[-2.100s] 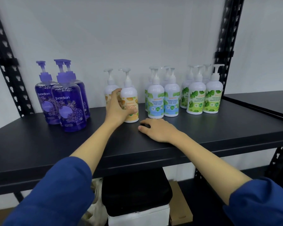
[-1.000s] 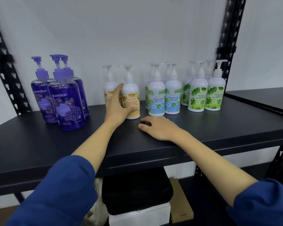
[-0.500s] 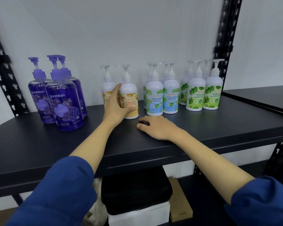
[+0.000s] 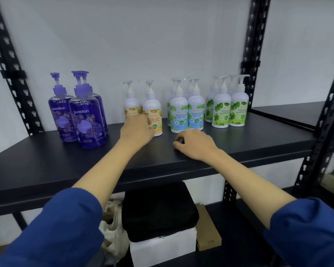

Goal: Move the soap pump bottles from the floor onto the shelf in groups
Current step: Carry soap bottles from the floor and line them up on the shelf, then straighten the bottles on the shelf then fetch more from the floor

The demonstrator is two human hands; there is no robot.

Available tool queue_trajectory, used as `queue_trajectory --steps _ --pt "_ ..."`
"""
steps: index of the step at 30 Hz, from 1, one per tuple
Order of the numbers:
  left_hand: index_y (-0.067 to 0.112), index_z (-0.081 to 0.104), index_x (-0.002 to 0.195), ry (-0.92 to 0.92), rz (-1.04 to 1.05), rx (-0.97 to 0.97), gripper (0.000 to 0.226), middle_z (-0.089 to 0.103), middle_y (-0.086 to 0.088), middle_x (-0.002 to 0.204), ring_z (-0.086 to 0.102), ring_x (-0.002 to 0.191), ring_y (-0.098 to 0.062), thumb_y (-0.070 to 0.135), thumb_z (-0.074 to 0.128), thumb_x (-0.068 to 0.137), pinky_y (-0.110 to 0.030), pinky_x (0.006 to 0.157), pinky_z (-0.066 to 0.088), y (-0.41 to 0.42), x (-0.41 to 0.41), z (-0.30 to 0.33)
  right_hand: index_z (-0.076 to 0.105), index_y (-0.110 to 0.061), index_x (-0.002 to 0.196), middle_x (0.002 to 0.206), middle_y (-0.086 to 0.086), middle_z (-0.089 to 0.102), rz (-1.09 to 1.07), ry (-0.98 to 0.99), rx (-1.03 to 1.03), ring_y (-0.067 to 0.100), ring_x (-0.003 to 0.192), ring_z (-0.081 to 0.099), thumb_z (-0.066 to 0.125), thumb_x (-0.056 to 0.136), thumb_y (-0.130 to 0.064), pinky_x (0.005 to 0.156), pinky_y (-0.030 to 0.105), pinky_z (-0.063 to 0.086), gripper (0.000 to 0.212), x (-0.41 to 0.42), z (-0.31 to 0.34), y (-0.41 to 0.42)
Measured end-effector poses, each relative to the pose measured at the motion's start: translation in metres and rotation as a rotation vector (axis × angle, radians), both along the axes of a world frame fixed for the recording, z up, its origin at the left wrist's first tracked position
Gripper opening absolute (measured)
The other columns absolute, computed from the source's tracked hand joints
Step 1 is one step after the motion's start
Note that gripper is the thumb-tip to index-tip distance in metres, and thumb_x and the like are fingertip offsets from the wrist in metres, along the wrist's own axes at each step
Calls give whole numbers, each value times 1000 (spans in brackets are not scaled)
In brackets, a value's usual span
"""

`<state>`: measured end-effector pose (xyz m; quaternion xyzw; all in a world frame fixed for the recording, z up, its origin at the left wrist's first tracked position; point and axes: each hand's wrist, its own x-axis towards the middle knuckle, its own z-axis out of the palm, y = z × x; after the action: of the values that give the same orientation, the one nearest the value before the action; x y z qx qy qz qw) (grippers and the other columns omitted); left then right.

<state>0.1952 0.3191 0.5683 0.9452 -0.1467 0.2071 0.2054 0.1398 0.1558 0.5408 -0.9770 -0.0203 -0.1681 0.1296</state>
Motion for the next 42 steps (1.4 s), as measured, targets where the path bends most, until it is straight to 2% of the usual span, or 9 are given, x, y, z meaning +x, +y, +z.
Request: queue_trajectory --steps 8,15,20,23,28,32,37,39,42 --pt "8 63 109 -220 -331 83 26 64 -12 108 58 97 -34 20 46 92 -37 74 45 -90 -73 -6 65 -10 95 92 4 63 -325 -265 -70 27 87 59 48 91 -29 62 29 36 26 -99 -7 -61" --pt "9 62 108 -281 -724 124 26 62 -11 105 58 95 -32 21 44 95 -38 73 45 -177 -140 -65 65 -5 96 92 10 65 -621 -156 -90 30 84 60 46 93 -27 63 35 49 29 -209 -62 -121" --pt "8 64 110 -190 -977 154 28 65 -10 105 61 93 -32 20 44 96 -40 71 51 -233 -176 -133 63 -5 92 89 6 60 -822 -108 -80 26 87 57 45 95 -27 56 32 37 28 -288 -130 -143" --pt "11 62 110 -158 -1108 221 25 64 -8 103 61 90 -29 22 43 97 -37 68 48 -264 -201 -173 63 -6 92 88 7 59 -965 -55 -22 25 85 56 43 96 -26 60 37 46 29 -334 -186 -148" --pt "14 61 113 5 -1280 373 26 62 -4 106 60 92 -25 24 42 98 -34 70 49 -308 -257 -243 64 -3 79 79 12 62 -1200 53 166 32 71 58 47 90 -21 48 35 41 27 -397 -290 -148" --pt "15 60 114 193 -1372 543 27 62 -3 110 61 98 -24 25 40 98 -32 74 47 -315 -302 -303 66 -3 91 93 12 65 -1363 241 312 30 86 59 44 94 -19 70 43 48 27 -439 -356 -149" --pt "23 67 92 721 -1424 690 24 67 2 89 63 85 -17 33 45 96 -30 72 49 -295 -341 -343 63 -2 103 104 15 63 -1566 426 544 33 90 58 44 93 -18 64 36 42 26 -477 -429 -155" --pt "31 69 93 876 -1429 639 24 68 14 88 63 84 -6 39 46 95 -27 77 51 -284 -345 -343 60 -2 107 109 15 61 -1636 476 646 32 95 57 44 94 -17 71 37 46 26 -489 -454 -159" --pt "50 64 93 820 -1519 564 18 57 41 90 55 94 14 51 47 89 -13 78 48 -269 -348 -335 53 1 120 119 16 57 -1745 459 844 32 107 54 47 95 -20 81 38 44 33 -504 -489 -171"
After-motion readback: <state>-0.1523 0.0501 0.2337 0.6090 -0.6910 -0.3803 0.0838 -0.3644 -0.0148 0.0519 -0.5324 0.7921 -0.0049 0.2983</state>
